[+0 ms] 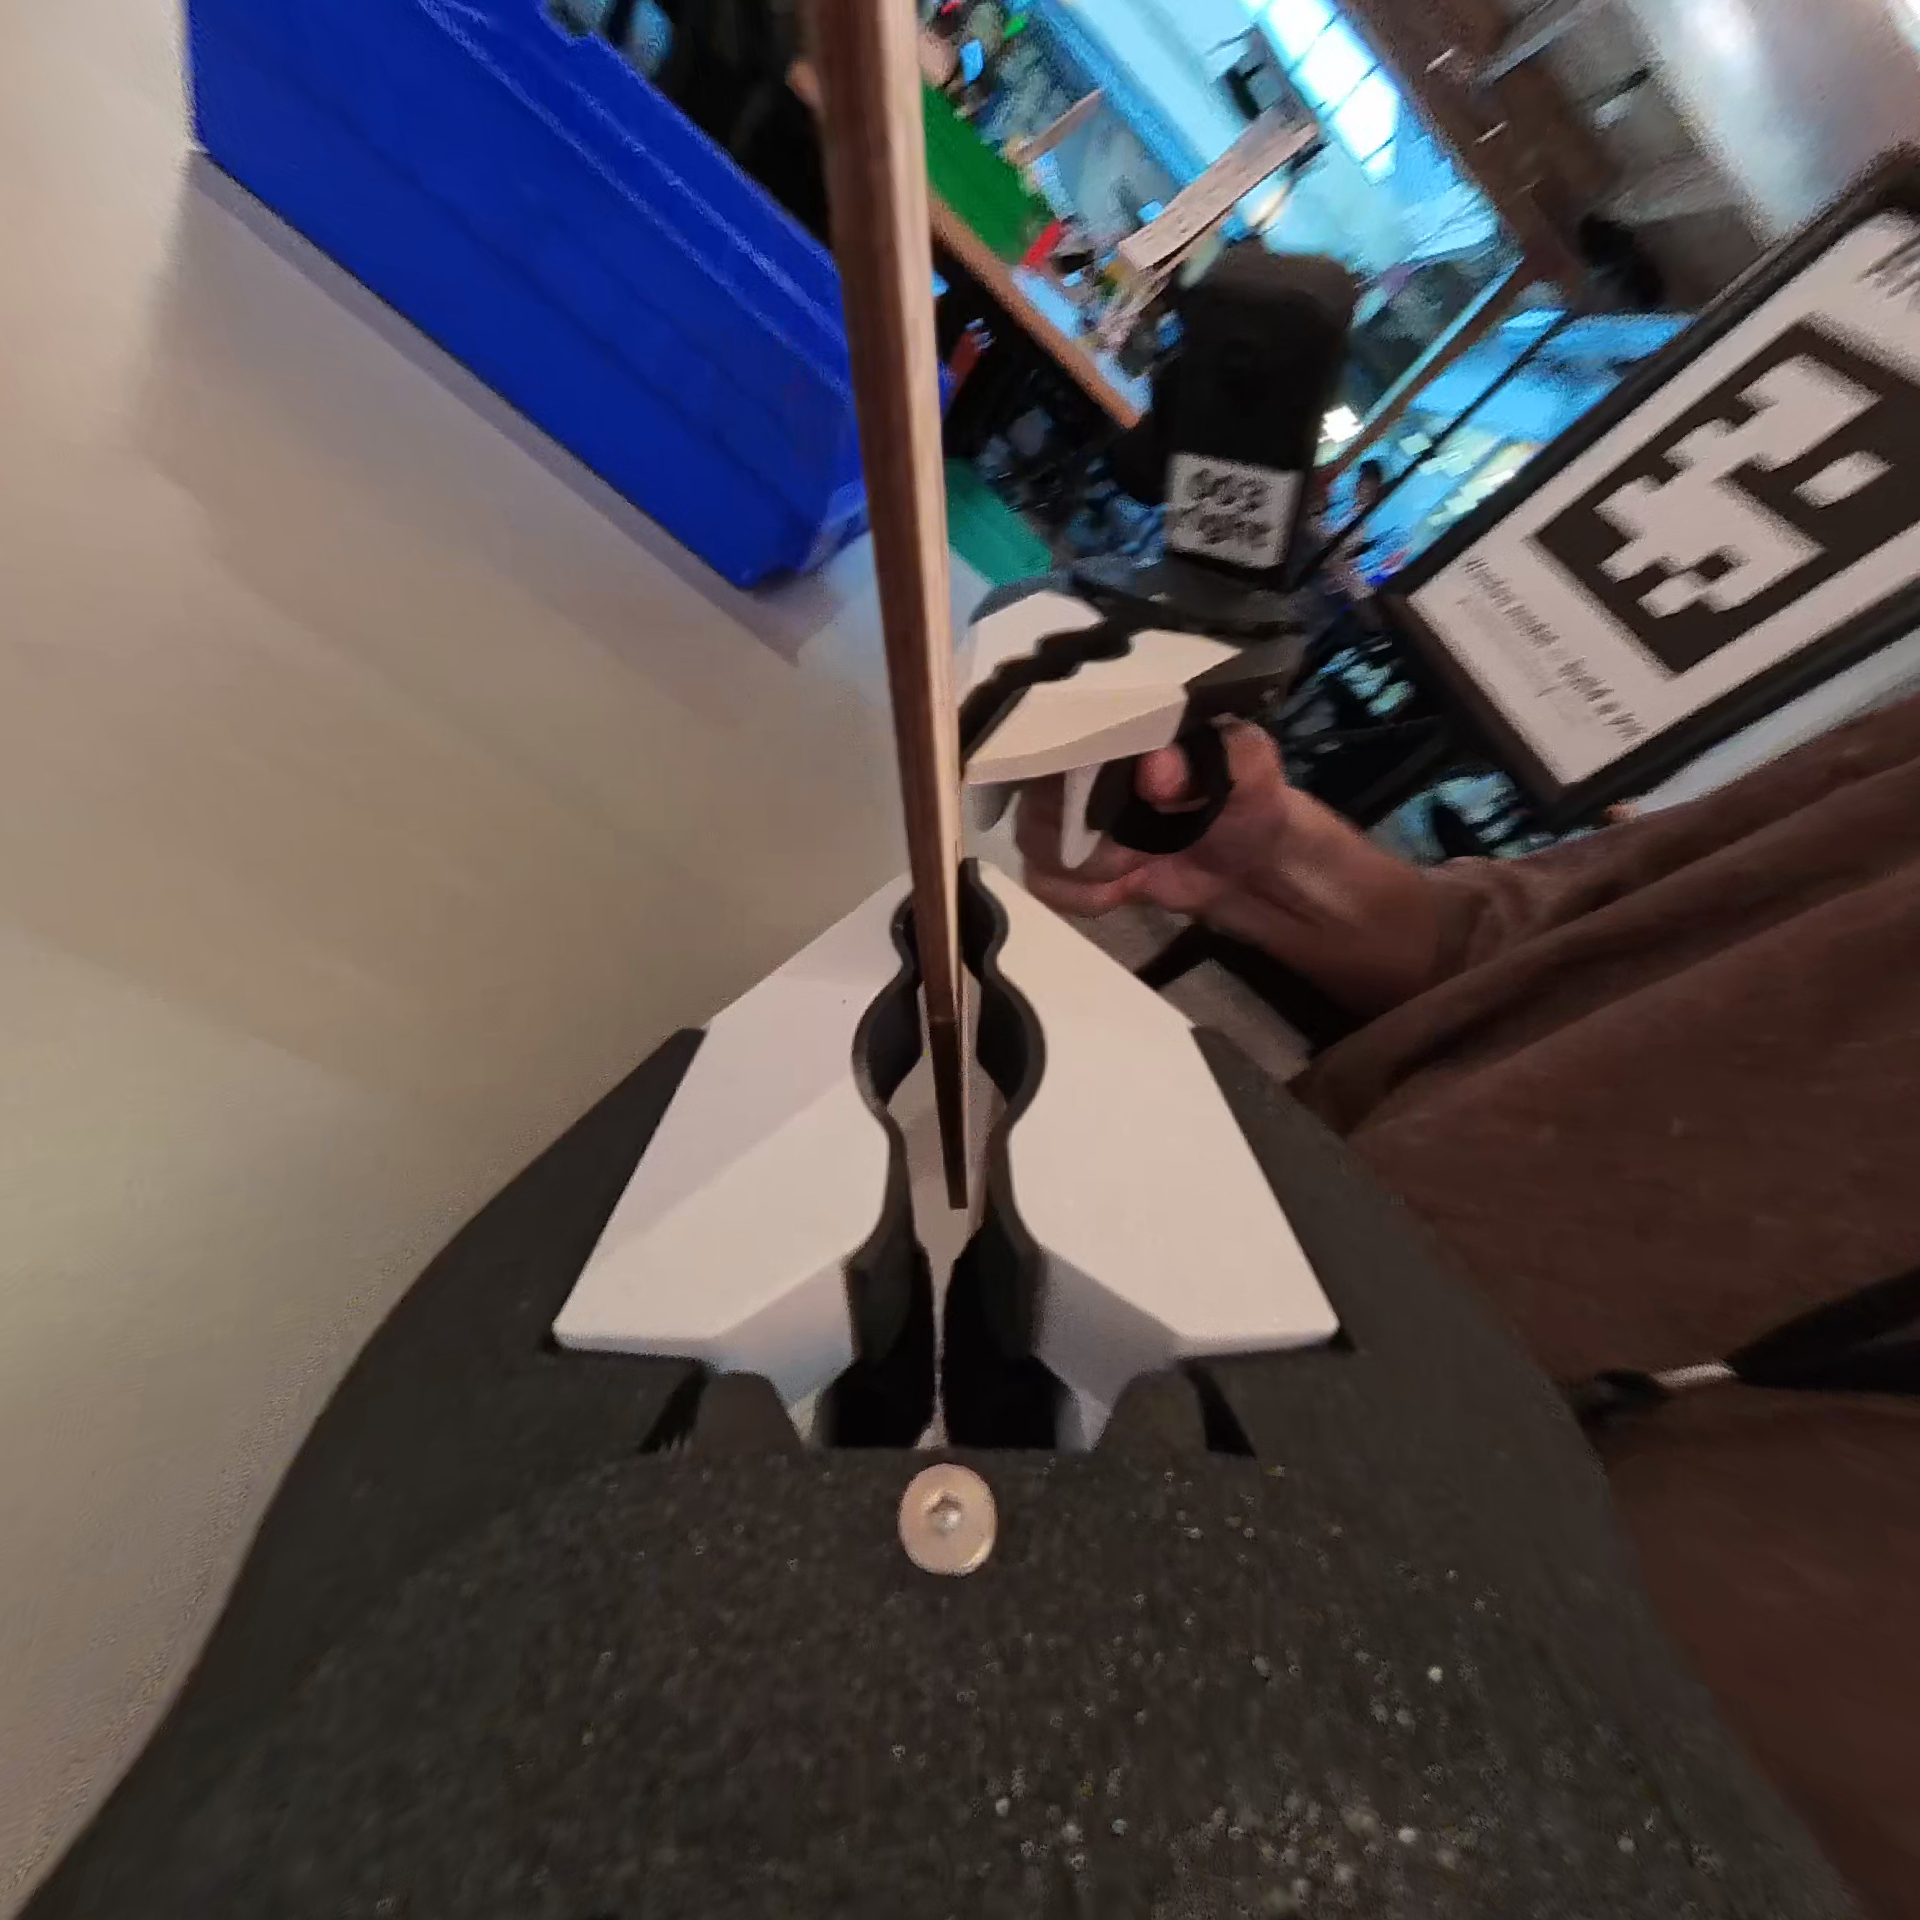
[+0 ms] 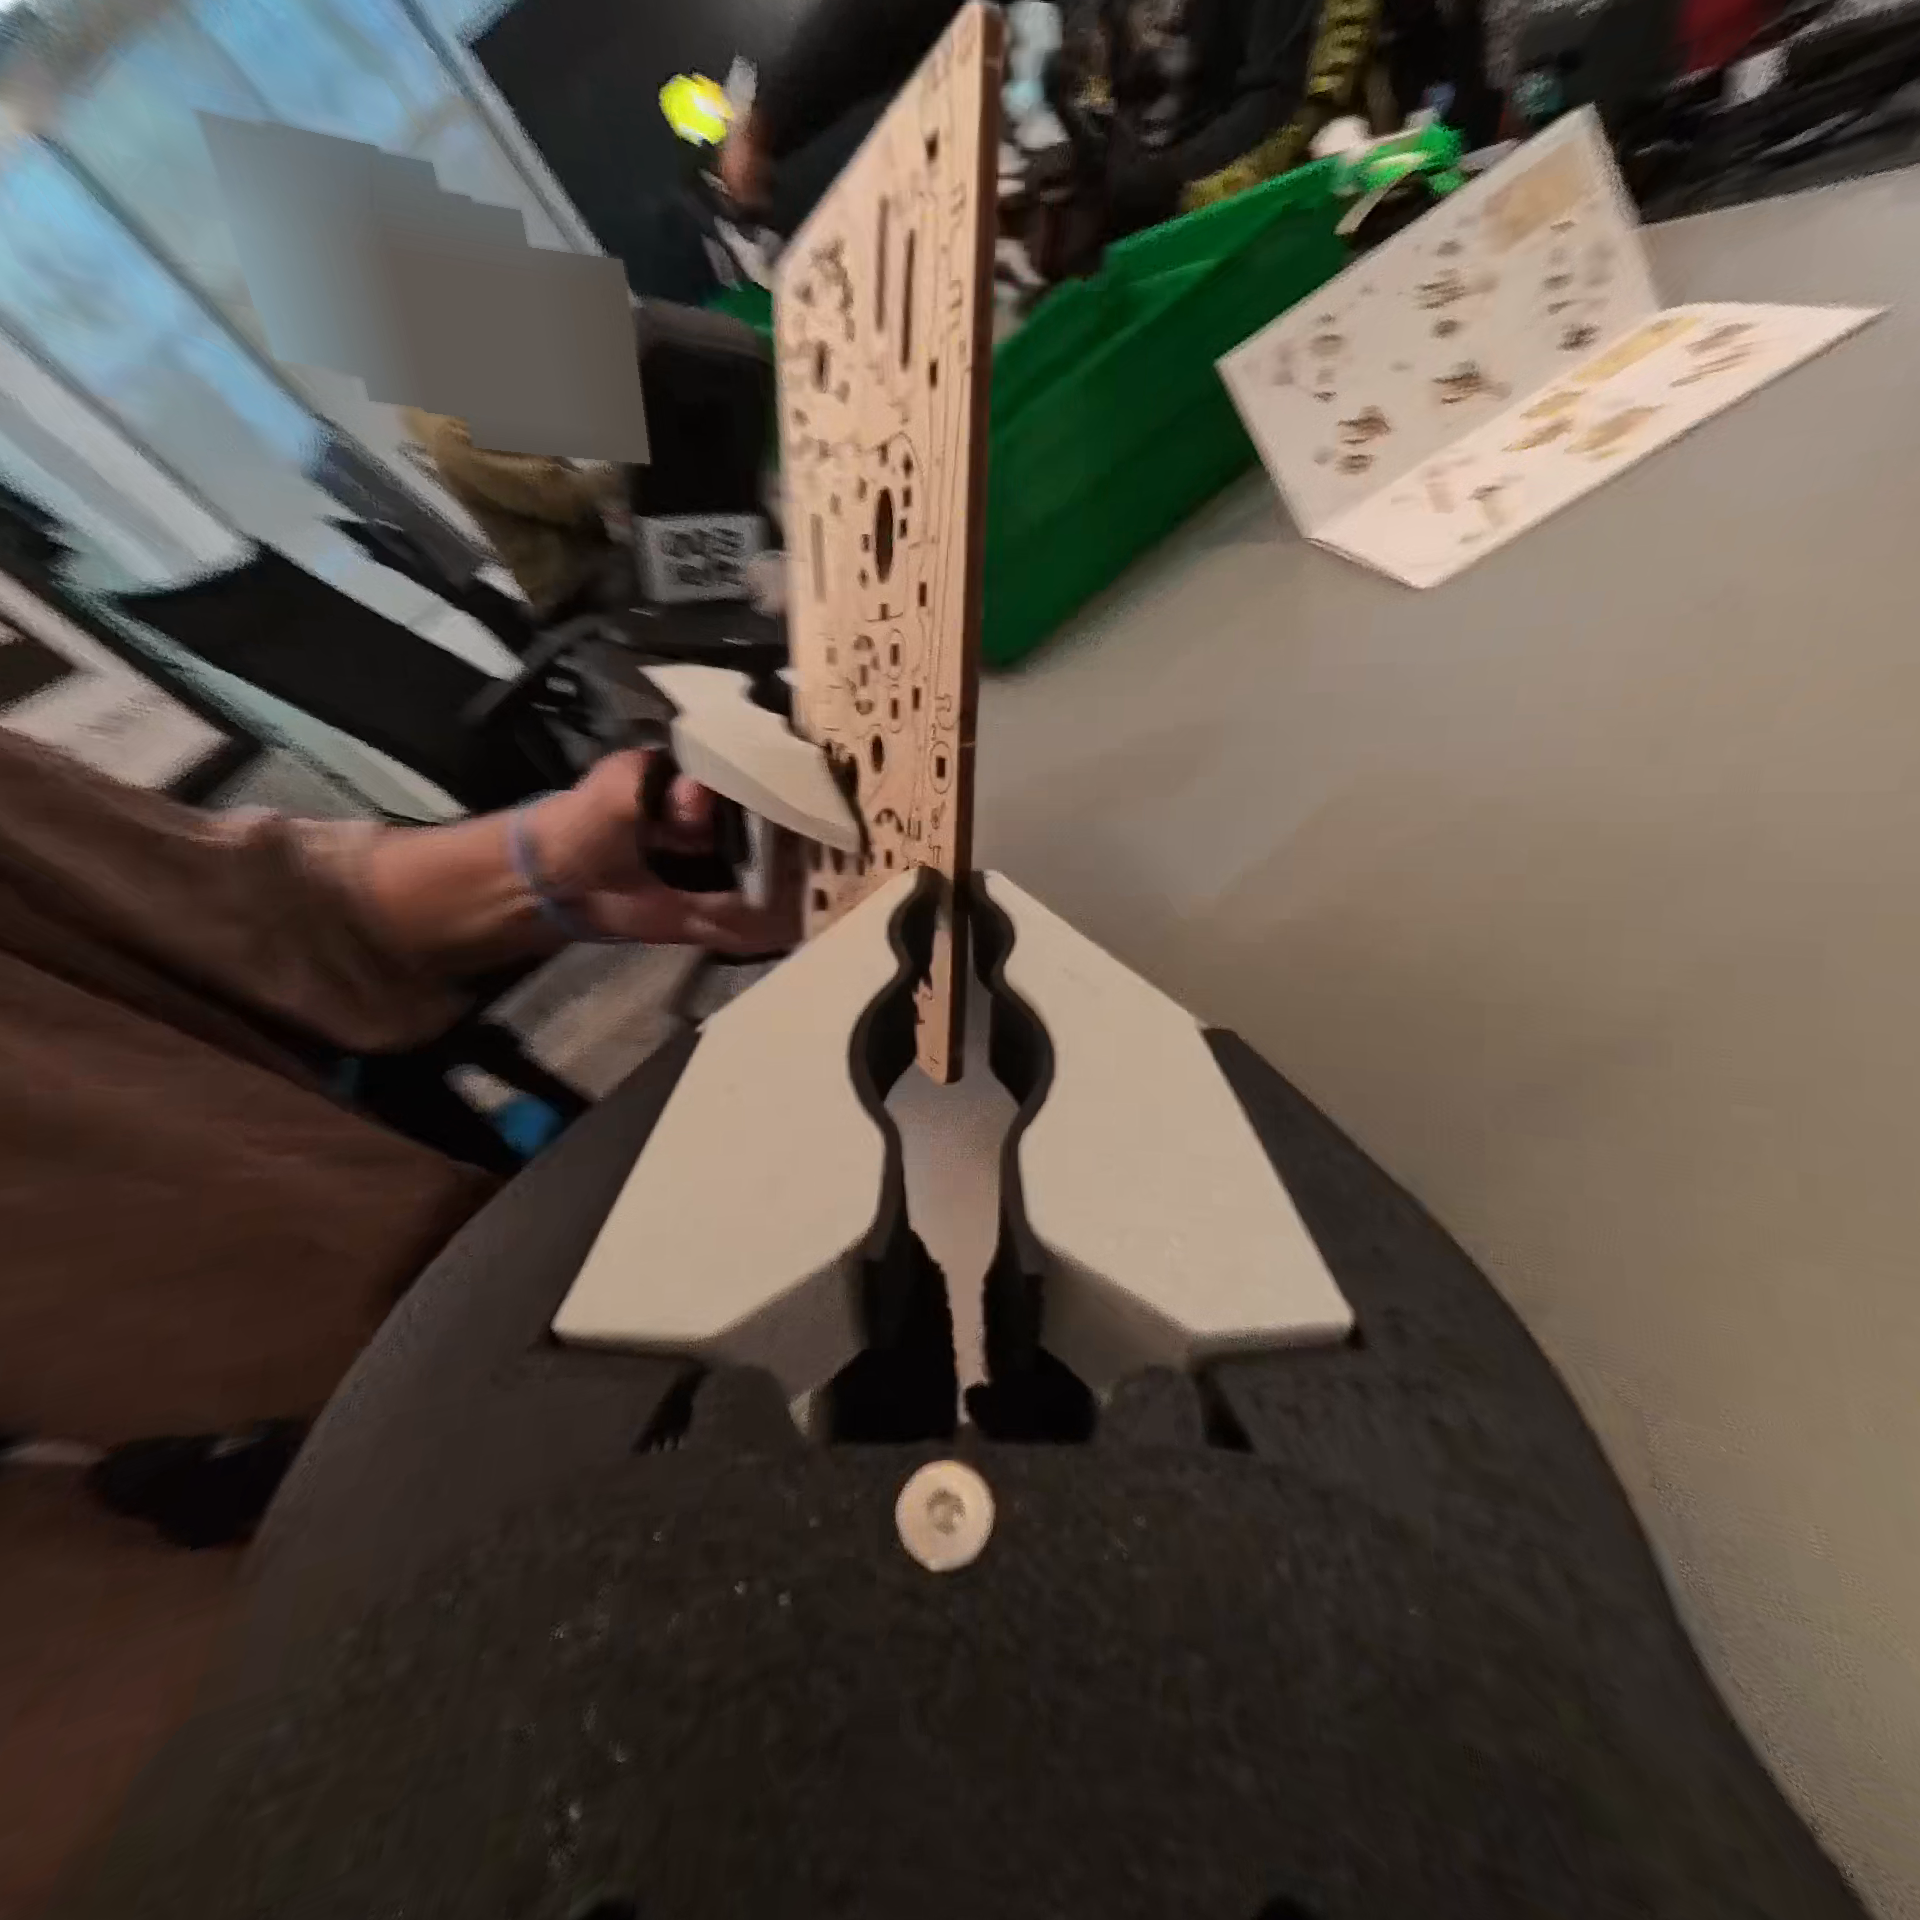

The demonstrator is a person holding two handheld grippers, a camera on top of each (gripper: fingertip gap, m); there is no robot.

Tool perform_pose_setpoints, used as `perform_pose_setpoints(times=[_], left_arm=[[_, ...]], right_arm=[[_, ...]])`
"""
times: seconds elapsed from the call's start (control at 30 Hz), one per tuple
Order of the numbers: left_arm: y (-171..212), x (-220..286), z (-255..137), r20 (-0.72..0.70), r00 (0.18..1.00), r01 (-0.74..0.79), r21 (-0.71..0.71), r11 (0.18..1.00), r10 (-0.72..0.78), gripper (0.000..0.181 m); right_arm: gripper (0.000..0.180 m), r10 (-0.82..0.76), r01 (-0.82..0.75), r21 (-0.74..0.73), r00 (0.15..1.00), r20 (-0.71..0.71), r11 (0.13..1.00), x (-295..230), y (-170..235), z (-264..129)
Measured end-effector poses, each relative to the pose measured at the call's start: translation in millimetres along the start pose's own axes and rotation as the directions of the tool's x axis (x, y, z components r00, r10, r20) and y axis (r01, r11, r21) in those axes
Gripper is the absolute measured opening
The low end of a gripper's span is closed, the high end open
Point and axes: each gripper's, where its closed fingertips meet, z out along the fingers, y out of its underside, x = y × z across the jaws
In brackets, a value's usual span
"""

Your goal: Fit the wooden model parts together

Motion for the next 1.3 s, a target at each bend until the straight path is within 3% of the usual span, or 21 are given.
perform_pose_setpoints(times=[0.1,0.2,0.3,0.43,0.5,0.57,0.77,0.9,1.07,1.3], left_arm=[[-6,15,-6,-0.136,0.989,0.056,0.043,0.998,-0.049,0.001],[-10,17,-11,-0.191,0.976,0.118,0.063,0.991,-0.104,0.001],[-13,8,-16,-0.187,0.969,0.179,0.077,0.981,-0.163,0.001],[-13,-13,-24,-0.154,0.952,0.283,0.099,0.954,-0.266,0.001],[-13,-22,-27,-0.128,0.945,0.315,0.108,0.943,-0.301,0.001],[-8,-28,-26,-0.100,0.945,0.322,0.096,0.942,-0.313,0.001],[1,-30,-19,-0.065,0.949,0.313,0.051,0.948,-0.309,0.001],[-5,-17,-17,-0.138,0.947,0.298,0.056,0.953,-0.289,0.001],[-6,-5,-17,-0.204,0.938,0.293,0.040,0.955,-0.279,0.001],[-7,3,-17,-0.213,0.950,0.240,0.031,0.970,-0.228,0.002]], right_arm=[[0.006,0.149,-0.144,-0.036,0.961,0.234,0.989,-20,0,-9],[0.005,0.154,-0.150,-0.037,0.957,0.245,0.988,-20,-1,-14],[0.010,0.199,-0.190,-0.070,0.969,0.150,0.979,-1,7,-11],[0.045,0.251,-0.276,-0.307,0.961,-0.119,0.911,47,60,-10],[0.039,0.312,-0.297,-0.342,0.950,-0.011,0.892,29,60,-4],[0.033,0.289,-0.271,-0.223,0.956,0.053,0.936,20,34,2],[0.032,0.174,-0.155,-0.200,0.981,0.082,0.967,9,30,15],[0.020,0.256,-0.238,-0.117,0.949,0.183,0.964,-5,12,16],[0.004,0.359,-0.340,-0.115,0.895,0.266,0.933,-9,8,11],[0.003,0.413,-0.398,-0.112,0.862,0.294,0.910,-13,7,7]])
